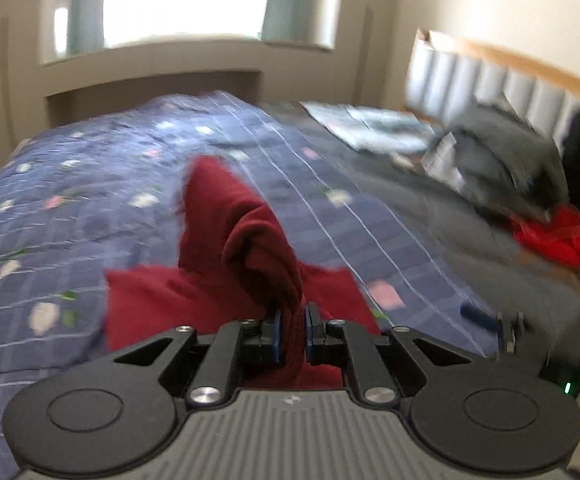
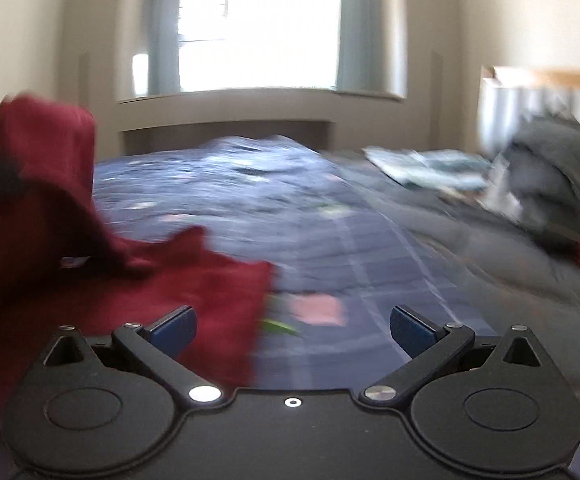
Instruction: Fold small clothes
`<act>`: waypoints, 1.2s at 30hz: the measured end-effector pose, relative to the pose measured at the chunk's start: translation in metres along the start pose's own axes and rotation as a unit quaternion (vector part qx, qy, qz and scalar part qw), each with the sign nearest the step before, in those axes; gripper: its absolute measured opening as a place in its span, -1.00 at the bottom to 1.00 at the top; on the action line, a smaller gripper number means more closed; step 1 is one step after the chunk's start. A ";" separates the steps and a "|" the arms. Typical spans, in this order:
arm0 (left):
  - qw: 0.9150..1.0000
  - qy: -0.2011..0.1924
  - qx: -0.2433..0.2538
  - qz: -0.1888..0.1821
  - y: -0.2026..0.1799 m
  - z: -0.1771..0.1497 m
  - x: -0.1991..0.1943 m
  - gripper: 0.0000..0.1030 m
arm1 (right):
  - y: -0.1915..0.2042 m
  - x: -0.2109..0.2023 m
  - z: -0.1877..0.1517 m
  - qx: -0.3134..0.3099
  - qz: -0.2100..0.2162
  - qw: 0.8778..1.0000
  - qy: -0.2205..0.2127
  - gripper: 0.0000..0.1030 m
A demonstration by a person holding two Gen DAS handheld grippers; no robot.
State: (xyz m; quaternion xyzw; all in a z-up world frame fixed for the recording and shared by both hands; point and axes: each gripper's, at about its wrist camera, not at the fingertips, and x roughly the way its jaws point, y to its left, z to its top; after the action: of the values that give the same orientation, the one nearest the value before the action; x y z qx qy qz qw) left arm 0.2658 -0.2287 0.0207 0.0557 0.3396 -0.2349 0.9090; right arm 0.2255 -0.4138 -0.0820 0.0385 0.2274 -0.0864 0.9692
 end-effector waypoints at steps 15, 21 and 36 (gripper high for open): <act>0.998 0.038 0.000 -0.050 -0.015 -0.033 0.000 0.49 | -0.041 0.008 -0.011 0.101 0.040 0.994 0.022 0.99; 0.997 -0.012 -0.080 0.004 0.019 -0.037 -0.030 0.97 | -0.044 0.012 -0.011 0.108 0.042 0.993 0.024 0.99; 0.955 0.037 -0.280 0.085 0.127 -0.101 -0.021 0.99 | -0.020 -0.006 0.025 0.194 0.139 0.970 0.039 0.99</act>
State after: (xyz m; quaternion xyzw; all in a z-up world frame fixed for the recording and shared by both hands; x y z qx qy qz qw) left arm 0.2512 -0.0817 -0.0502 -0.1637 0.4193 -0.0499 0.8915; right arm 0.2268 -0.4356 -0.0577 0.2605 0.2368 0.0086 0.9359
